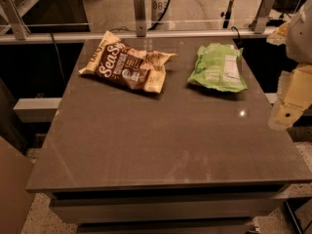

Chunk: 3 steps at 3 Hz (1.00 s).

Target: Pick green rice chip bag

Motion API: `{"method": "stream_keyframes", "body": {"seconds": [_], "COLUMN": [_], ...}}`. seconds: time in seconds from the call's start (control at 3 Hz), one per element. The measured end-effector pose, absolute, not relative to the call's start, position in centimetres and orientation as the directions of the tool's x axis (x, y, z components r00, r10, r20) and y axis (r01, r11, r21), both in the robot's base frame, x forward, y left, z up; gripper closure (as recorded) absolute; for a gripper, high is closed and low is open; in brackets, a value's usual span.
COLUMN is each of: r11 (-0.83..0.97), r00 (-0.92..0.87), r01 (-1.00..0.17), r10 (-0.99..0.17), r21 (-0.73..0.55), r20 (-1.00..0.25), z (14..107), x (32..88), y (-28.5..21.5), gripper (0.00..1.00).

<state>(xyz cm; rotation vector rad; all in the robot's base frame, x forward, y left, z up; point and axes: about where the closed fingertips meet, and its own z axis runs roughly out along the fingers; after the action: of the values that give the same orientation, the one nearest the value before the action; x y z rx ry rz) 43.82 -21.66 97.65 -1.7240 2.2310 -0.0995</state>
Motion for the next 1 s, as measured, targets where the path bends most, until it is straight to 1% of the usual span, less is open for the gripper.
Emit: {"method": "stream_keyframes", "body": {"seconds": [0.67, 1.0], "r11": [0.273, 0.258], "r00": [-0.223, -0.201], "r01": [-0.917, -0.909], "r10": [-0.955, -0.959], "r21": [-0.292, -0.327], "r20": [-0.193, -0.198], "z": [97.3, 96.8], "x": [45.3, 47.4], "y": [-22.9, -24.2], "gripper": [0.00, 0.00]}}
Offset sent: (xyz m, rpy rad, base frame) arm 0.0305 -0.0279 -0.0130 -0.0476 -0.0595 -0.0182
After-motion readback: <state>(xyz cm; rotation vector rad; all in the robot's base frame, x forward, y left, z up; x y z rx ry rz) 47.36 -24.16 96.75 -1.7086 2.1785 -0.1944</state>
